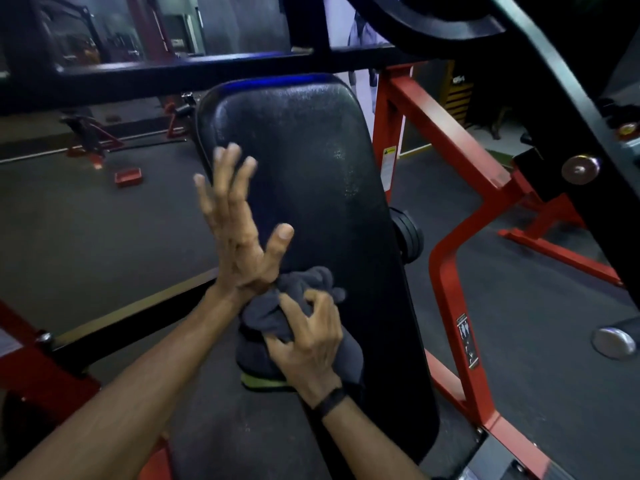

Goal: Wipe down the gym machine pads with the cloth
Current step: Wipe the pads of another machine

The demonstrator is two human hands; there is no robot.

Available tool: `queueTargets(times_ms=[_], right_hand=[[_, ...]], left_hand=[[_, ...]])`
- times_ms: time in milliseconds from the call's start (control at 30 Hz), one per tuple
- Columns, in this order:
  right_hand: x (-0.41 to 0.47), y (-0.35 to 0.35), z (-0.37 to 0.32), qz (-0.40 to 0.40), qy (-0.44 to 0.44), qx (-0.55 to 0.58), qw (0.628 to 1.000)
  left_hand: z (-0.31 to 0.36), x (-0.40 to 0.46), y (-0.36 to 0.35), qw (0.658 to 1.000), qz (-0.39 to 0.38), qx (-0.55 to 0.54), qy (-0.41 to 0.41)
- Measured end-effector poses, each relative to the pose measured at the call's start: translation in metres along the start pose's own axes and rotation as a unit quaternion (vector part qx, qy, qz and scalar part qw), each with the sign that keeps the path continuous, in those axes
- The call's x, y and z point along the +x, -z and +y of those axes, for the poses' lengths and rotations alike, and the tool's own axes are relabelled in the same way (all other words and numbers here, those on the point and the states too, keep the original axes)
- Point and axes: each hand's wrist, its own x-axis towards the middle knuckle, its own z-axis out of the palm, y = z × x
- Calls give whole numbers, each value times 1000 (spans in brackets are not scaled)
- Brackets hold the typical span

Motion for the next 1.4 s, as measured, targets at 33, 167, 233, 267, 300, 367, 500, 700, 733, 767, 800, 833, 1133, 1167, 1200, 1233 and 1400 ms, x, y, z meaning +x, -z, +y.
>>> queueTargets(times_ms=[33, 167, 233, 267, 300, 367, 500, 700, 733, 767, 800, 833, 1133, 1167, 1200, 1233, 1400], right_hand=[[17, -6, -1, 2, -5, 2, 1000], [59, -9, -6, -6, 3, -3, 1000], [88, -17, -8, -6, 15, 4, 1000], [103, -19, -8, -3, 21, 10, 1000], [117, -21, -7, 3, 36, 13, 999], [143, -22, -1, 9, 76, 16, 997], [193, -18, 38, 26, 32, -5, 999], [179, 8, 127, 83, -187, -52, 978], [153, 15, 139, 92, -228, -44, 968], [124, 23, 146, 103, -263, -36, 959], [95, 32, 149, 108, -291, -29, 950], [71, 38, 148, 107, -313, -24, 943], [224, 0, 120, 56, -237, -41, 969], [249, -7, 115, 58, -209, -43, 975], [265, -13, 110, 65, -182, -48, 980], [270, -17, 107, 70, -162, -49, 983], [195, 1, 128, 64, -148, -33, 986]], left_hand=[[0, 14, 8, 999, 30, -19, 11], [-6, 47, 34, 994, 100, -37, 37], [-5, 36, 36, 996, 83, -14, 39], [-5, 26, 34, 997, 68, -4, 37], [-4, 17, 31, 998, 54, 5, 33], [-3, 5, 23, 999, 34, 21, 27], [3, 2, 6, 999, 28, 35, 6], [2, 7, -20, 997, 10, 71, -23], [1, 5, -21, 996, 9, 80, -30], [1, 2, -22, 995, 8, 87, -39], [1, 1, -22, 995, 7, 91, -47], [1, 0, -21, 994, 3, 97, -52], [-2, -3, -22, 979, -53, 170, -103], [-3, -4, -23, 976, -53, 177, -113], [-4, -5, -24, 974, -51, 183, -120], [-5, -6, -24, 972, -48, 191, -126], [-6, -9, -25, 968, -34, 210, -135]])
